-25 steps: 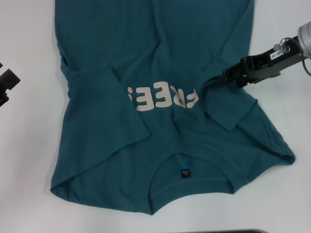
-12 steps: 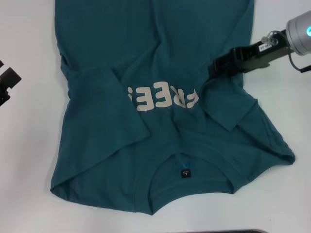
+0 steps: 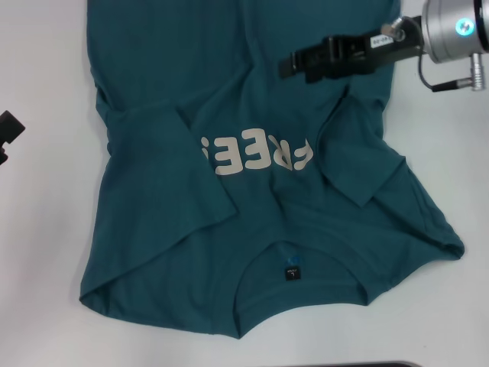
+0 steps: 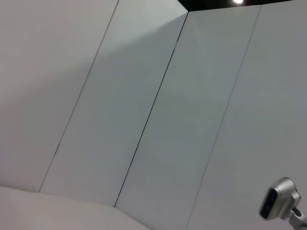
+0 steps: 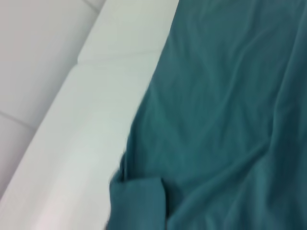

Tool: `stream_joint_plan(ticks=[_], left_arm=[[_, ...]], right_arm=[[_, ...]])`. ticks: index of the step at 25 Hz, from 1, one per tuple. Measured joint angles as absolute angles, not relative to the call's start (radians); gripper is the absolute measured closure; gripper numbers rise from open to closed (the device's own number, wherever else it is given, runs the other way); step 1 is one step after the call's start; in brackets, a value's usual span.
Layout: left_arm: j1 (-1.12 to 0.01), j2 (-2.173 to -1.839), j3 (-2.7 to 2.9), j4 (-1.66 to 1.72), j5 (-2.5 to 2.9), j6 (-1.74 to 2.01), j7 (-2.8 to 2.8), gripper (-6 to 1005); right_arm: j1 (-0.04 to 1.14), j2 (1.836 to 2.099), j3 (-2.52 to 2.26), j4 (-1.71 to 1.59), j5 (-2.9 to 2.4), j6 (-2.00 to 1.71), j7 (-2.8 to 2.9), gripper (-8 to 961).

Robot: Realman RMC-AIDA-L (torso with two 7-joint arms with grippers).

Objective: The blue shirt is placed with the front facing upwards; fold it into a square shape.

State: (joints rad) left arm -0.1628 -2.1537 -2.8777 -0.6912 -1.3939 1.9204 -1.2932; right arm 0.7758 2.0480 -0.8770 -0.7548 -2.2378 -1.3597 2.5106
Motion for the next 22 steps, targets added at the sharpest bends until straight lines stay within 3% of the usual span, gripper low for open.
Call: stream_joint_plan(ticks=[6,10,22], left_arm=[[-0.162,-2.152,-2.878,-0.689,-1.396,1.92,-1.293,278],[-0.166,-2.153,-2.876,-0.689,-1.397,1.919,-1.295,278],[-0.18,-2.146,-2.876,-0.694,-1.401,1.915,-1.336,279]], right_arm=[[0.762,1.983,-0.871,-0.766,-2.263,-1.472,2.524,266],[0.75,1.959,-0.873,-0.767,-2.285,-1.514,2.54,266],[0.794,1.977,-0.878,-0.778,-2.478,-1.589,2.537,267]])
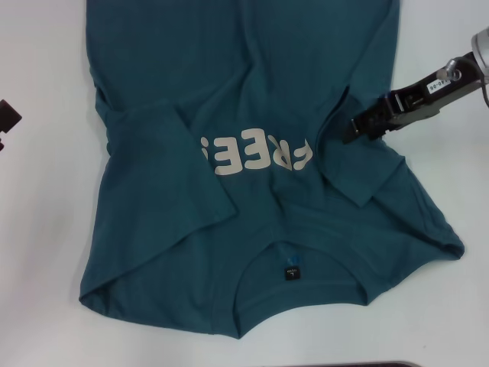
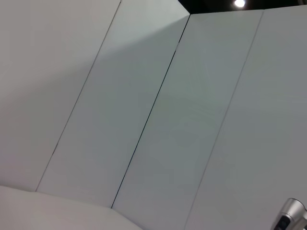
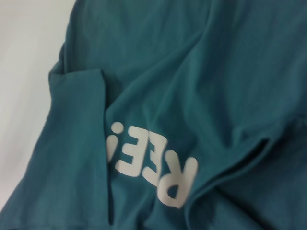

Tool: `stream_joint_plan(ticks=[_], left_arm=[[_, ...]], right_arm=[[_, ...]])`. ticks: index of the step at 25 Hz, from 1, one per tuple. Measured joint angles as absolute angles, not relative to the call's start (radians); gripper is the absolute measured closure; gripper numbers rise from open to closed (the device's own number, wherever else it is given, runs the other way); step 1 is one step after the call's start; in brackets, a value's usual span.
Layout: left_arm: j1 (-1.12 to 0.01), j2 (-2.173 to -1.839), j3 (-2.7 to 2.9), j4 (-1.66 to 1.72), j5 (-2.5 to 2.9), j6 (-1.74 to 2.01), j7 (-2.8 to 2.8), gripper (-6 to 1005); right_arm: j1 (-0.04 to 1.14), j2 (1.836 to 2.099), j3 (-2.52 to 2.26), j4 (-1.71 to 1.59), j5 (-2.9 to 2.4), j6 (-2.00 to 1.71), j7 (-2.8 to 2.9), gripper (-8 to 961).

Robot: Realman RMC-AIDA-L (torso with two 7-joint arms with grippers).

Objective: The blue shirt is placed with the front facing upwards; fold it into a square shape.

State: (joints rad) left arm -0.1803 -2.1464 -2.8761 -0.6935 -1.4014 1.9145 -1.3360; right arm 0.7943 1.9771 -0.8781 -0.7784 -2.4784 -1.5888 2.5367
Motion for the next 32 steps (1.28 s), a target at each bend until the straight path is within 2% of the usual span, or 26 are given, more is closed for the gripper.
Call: stream_joint_plan(ticks=[10,22,32], left_arm=[[-0.181,-2.143,-2.876,-0.698,-1.42,1.907,-1.341,279],[-0.178,-2.143,-2.877,-0.701,-1.435,1.899,-1.345,278],[-0.181,-2.148,-2.878,-0.701,-1.435,1.894,-1.345,279]], right_arm=[[0.839,2.016,-0.967,-0.782,-2.481,-1.562,2.568,266],[0.841,2.016,-0.968,-0.804,-2.482,-1.519,2.644,266],[0.851,2.027,-0.992,-0.794,-2.528,-1.468,2.682,266]])
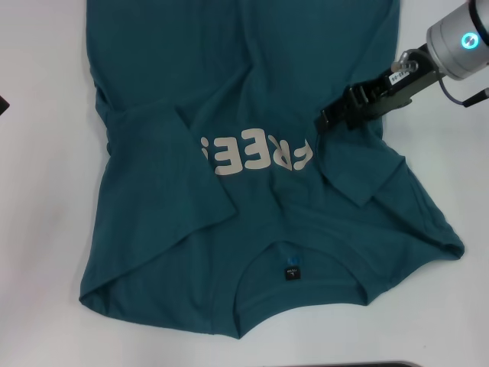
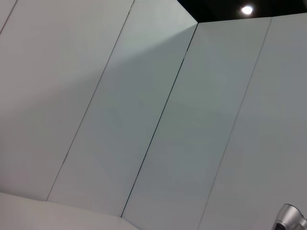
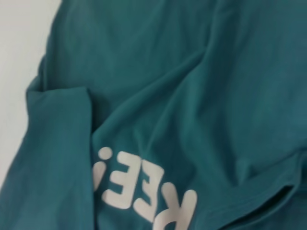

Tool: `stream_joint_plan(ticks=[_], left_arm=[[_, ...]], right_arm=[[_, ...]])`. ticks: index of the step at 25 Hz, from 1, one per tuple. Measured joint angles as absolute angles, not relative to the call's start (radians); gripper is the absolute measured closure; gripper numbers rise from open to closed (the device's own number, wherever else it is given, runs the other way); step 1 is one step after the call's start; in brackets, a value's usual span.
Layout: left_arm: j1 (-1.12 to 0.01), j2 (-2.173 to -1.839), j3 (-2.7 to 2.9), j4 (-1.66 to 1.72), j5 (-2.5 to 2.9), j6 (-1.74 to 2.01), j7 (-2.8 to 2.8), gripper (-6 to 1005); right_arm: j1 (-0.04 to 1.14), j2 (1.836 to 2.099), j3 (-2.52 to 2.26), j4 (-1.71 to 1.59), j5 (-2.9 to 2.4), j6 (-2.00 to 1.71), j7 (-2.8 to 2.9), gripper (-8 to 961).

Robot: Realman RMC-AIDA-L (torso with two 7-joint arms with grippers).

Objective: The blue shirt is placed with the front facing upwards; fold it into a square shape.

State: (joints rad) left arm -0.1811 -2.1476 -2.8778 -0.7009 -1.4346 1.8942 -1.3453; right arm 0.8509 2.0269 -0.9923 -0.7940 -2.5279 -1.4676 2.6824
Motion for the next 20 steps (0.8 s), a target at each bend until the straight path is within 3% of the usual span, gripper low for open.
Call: stream_joint_plan(ticks=[6,13,20], left_arm=[[-0.181,-2.149,-2.878,-0.7,-1.434,1.893,-1.345,278],[-0.179,-2.151,-2.878,-0.7,-1.434,1.893,-1.345,279],[-0.176,-2.149,-2.878,-0.701,-1.434,1.893,-1.345,278]], right_arm=[[0.856,2.046,-1.006,-0.793,-2.529,-1.413,2.686,267],[0.852,2.09,-1.009,-0.775,-2.445,-1.227,2.655,267],[0.83,2.079,-0.998,-0.725,-2.271,-1.177,2.563,267]])
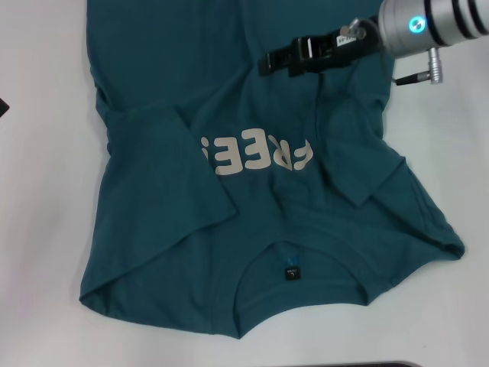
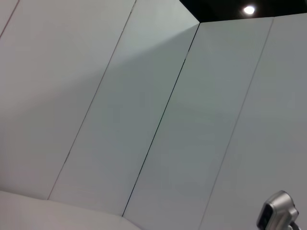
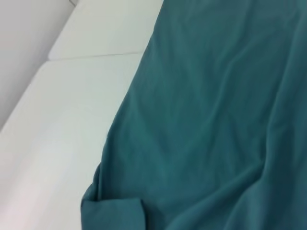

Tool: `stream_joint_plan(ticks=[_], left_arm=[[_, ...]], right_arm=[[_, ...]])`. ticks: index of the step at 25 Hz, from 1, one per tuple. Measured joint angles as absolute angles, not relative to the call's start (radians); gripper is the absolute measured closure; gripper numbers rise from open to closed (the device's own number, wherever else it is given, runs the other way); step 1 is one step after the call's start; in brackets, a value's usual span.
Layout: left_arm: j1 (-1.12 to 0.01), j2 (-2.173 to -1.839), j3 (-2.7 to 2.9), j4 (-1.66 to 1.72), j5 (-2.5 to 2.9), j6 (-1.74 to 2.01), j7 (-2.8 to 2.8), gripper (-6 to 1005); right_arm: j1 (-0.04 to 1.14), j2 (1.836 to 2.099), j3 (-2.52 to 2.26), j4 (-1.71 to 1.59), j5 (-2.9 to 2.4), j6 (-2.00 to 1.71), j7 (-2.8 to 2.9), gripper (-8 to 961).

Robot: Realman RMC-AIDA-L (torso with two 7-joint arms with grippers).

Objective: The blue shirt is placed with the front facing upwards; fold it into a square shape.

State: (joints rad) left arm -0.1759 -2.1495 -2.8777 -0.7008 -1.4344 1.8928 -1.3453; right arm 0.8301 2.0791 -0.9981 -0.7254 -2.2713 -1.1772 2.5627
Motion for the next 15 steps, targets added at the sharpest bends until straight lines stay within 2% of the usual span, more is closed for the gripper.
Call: stream_joint_plan(ticks=[2,4,6,8,11,13,15], left_arm=[[-0.175,-2.149,-2.878,-0.701,-1.435,1.893,-1.345,278],[-0.174,-2.147,-2.878,-0.701,-1.436,1.892,-1.345,278],[-0.173,-2.147,-2.878,-0.701,-1.436,1.891,-1.345,278],[-0.173,-2.146,-2.878,-0.701,-1.436,1.887,-1.345,278],[-0.174,-2.145,-2.878,-0.7,-1.436,1.883,-1.345,278],[-0.174,-2.145,-2.878,-0.698,-1.436,1.882,-1.344,278],[-0.175,-2.146,-2.878,-0.698,-1.436,1.881,-1.343,278]], right_arm=[[0.819,2.071,-0.997,-0.745,-2.265,-1.214,2.563,267],[0.813,2.05,-0.996,-0.76,-2.267,-1.282,2.567,267],[0.811,2.021,-0.996,-0.767,-2.271,-1.359,2.568,267],[0.806,1.976,-0.996,-0.786,-2.273,-1.461,2.568,267],[0.79,1.933,-0.996,-0.832,-2.298,-1.559,2.574,267],[0.782,1.922,-0.996,-0.853,-2.347,-1.587,2.584,268],[0.782,1.925,-1.002,-0.856,-2.401,-1.605,2.587,270]])
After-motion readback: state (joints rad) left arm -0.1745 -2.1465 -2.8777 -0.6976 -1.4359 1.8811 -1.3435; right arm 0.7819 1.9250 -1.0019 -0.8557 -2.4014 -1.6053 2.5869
